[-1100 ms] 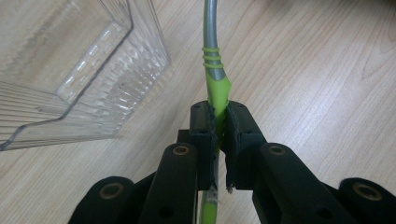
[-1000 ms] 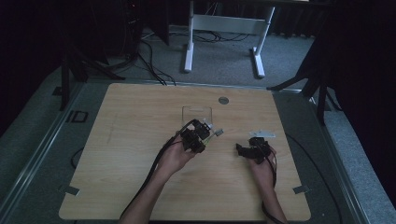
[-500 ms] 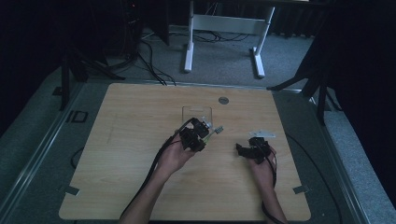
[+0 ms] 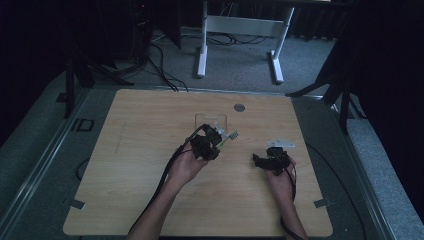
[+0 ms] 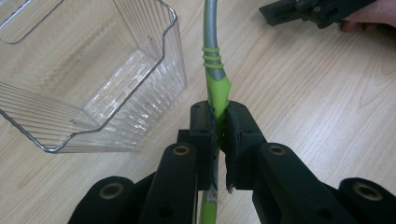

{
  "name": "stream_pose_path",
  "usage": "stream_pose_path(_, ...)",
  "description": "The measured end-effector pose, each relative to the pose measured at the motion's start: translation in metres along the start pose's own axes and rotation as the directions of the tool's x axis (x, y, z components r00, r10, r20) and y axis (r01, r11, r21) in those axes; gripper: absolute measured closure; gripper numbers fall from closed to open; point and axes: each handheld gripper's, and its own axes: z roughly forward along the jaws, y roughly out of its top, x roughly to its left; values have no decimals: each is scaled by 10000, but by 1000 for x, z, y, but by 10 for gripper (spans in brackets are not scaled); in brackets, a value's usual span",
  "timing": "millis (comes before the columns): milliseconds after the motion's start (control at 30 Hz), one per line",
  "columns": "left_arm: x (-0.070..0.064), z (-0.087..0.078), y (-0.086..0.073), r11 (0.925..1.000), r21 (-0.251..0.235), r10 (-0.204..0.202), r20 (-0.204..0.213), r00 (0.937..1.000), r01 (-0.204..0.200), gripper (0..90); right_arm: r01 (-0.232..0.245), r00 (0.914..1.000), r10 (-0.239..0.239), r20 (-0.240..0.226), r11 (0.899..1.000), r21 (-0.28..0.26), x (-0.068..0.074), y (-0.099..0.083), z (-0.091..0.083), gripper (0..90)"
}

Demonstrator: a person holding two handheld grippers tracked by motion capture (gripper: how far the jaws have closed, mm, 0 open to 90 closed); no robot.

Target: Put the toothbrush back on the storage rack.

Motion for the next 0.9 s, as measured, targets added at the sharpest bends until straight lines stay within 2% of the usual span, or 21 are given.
stream_pose_path(900, 6, -9, -1, 9969, -689, -384, -203, 9991, 369, 825, 5, 10000, -5, 3, 10000, 0, 0, 0, 0, 220)
